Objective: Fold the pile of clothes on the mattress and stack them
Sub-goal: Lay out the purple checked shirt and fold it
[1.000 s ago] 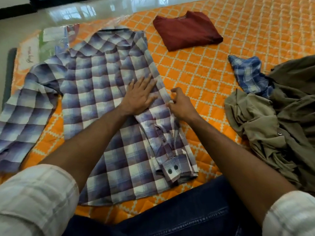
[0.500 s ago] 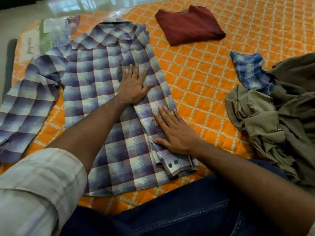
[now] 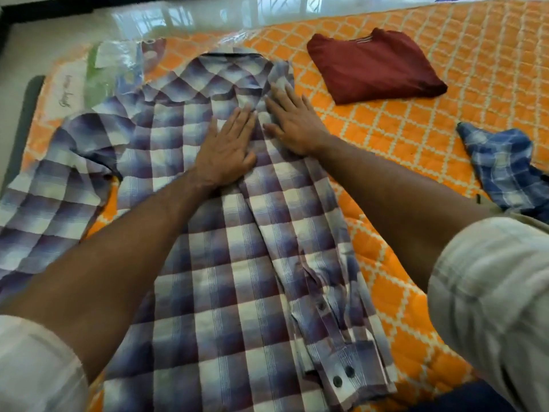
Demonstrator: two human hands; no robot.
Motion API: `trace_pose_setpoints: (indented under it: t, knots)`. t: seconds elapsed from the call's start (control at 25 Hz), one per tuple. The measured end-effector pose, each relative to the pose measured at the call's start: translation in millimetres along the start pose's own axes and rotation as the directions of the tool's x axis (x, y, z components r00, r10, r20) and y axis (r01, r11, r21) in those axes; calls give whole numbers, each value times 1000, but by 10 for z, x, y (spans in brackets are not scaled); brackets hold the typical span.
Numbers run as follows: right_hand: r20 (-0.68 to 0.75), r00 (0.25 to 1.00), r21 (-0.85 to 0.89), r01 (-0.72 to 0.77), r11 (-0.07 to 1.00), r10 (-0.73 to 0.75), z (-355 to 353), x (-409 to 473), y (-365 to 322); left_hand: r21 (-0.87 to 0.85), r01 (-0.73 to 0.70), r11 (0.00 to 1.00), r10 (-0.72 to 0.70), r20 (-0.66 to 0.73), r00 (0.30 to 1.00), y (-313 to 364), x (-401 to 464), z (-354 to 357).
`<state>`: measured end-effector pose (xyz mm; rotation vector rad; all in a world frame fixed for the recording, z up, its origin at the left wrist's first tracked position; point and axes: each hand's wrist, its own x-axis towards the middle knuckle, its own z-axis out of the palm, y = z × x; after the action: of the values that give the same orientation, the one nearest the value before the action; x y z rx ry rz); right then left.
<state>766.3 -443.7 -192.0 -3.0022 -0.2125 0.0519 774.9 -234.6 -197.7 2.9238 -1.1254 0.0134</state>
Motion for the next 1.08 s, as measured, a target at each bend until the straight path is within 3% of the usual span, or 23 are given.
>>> trace_pose_setpoints:
  t: [0.12,0.24,0.36,0.44,0.52,0.6,0.68,0.8,0.84,0.92,0.96,1.0,1.04,1.08]
  knots:
    - [-1,1000,-138,20,990,-21,91,342,62,71,-198,978,197,16,980,-177,92,9]
    - [3,999,-78,-54,995,54,125,574,211,18,-182,983,181,77,981,-205,80,121]
    - [-124,959,37,-253,967,256,-15,731,345,47,-146,988,140,108,984,-177,76,81]
    - [-252,859,201,-404,892,446,-218,628,478,5,-125,992,125,48,991,-108,151,-53]
    - [-176,836,417,-416,808,521,-367,254,552,-2,-188,982,186,-133,973,19,262,-132]
    - [66,855,614,-442,654,515,-367,-383,456,-103,-293,950,271,-187,944,205,399,-121]
    - [211,880,647,-451,614,425,-278,-1026,253,-185,-310,933,309,-38,950,381,476,-19]
    - [176,934,620,-349,702,309,-183,-1559,-3,-53,-282,958,287,131,949,447,442,155]
    - [173,934,652,-347,674,314,-194,-1665,-54,-31,-255,966,257,131,957,438,403,129]
    - [274,886,788,-430,440,374,-270,-1903,-139,-37,-161,986,162,40,986,507,214,-28]
    - [332,865,811,-466,353,376,-275,-2037,-191,-89,-64,994,60,-54,997,564,60,-112]
    - [359,857,810,-483,333,370,-277,-2167,-248,-215,64,975,-96,-141,985,597,-123,-143]
    - [380,853,790,-501,355,359,-275,-2300,-307,-387,213,897,-292,-158,943,632,-332,-181]
    - [401,852,768,-513,384,336,-296,-2417,-376,-559,351,751,-476,-90,875,628,-522,-182]
